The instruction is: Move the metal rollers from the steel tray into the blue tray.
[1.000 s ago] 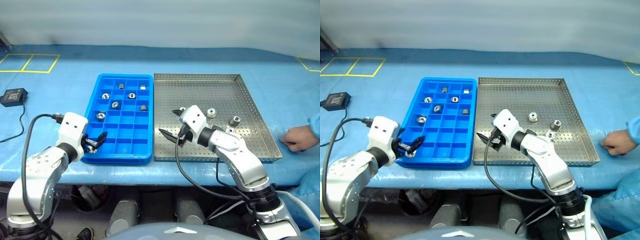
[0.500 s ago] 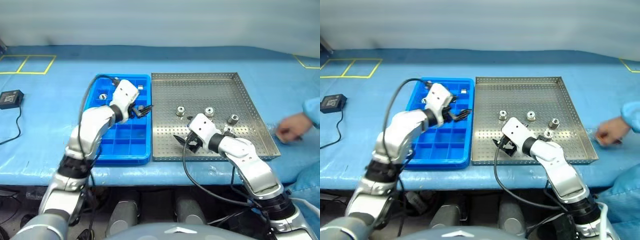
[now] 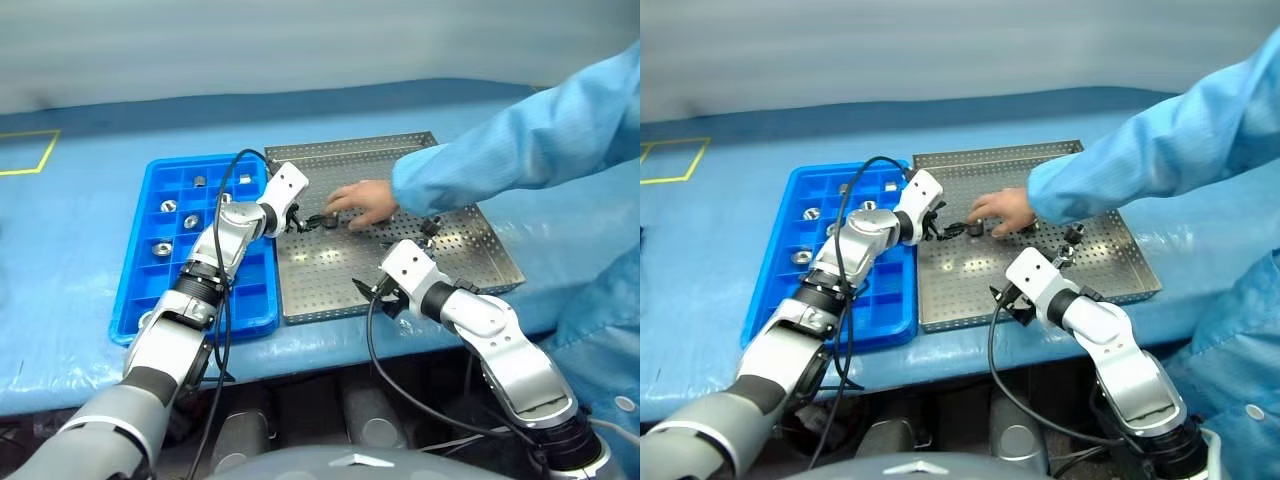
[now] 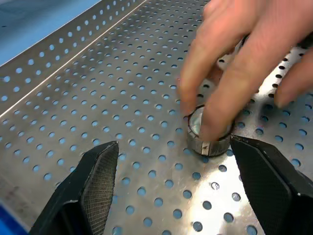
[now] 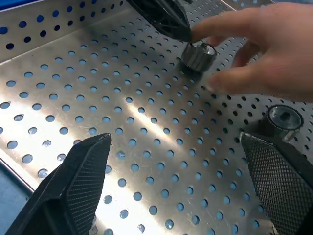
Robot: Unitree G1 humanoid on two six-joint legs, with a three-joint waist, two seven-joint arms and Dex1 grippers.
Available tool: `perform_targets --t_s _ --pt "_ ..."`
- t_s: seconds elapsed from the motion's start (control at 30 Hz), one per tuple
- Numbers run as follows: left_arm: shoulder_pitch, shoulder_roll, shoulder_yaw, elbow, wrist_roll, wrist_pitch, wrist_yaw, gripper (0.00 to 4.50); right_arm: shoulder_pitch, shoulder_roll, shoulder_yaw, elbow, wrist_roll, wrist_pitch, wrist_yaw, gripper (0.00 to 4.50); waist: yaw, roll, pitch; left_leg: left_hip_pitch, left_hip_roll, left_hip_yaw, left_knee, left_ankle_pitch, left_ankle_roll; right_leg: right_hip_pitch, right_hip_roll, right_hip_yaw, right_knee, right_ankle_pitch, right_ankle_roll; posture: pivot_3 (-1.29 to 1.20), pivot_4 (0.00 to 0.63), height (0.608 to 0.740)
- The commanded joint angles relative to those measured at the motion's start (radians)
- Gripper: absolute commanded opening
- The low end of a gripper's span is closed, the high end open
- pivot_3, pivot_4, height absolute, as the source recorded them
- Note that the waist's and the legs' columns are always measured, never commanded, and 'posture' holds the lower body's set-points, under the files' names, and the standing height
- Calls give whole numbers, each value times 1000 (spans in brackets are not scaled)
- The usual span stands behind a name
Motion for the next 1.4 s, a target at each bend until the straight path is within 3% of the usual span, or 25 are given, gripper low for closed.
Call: perform_targets --t_s 0.03,0.43,0.57,0.73,1.17,1.33,1.4 --pt "-26 -13 7 16 13 -31 -12 3953 -3 7 -15 -38 -6 -1 -12 4500 -24 0 0 0 0 0 0 0 0 0 0 0 0 0 0 -412 150 740" --pt "0 -20 -7 -14 22 -35 -77 3953 -5 7 -19 -35 -2 1 -17 4500 -101 0 0 0 0 -1 0 0 1 0 0 0 1 1 2 -406 150 740" --pt "59 0 -52 -148 -22 -24 -250 3953 -1 0 -35 -44 2 9 -15 4500 -108 0 0 0 0 -1 -1 0 1 0 0 0 1 0 2 -410 150 740" --pt "106 32 -87 -241 -22 -6 -329 3953 12 -6 -48 -50 -3 14 -20 4500 -110 0 0 0 0 -1 0 0 1 0 0 0 1 0 2 -419 150 740" --pt "115 -17 -164 -166 46 -5 -308 3953 12 2 -41 -52 -9 12 -25 4500 -113 0 0 2 0 -1 -1 0 1 1 0 1 1 0 1 -430 150 740" --pt "115 -4 -154 -181 51 -7 -305 2721 10 1 -47 -51 -9 11 -26 4500 -123 0 0 3 0 -1 0 0 1 2 0 1 2 0 1 -429 150 740" --pt "114 1 -151 -187 54 -11 -299 2721 7 3 -44 -46 -9 8 -25 4500 -125 0 0 3 0 -1 0 0 1 2 0 1 2 0 1 -429 150 740"
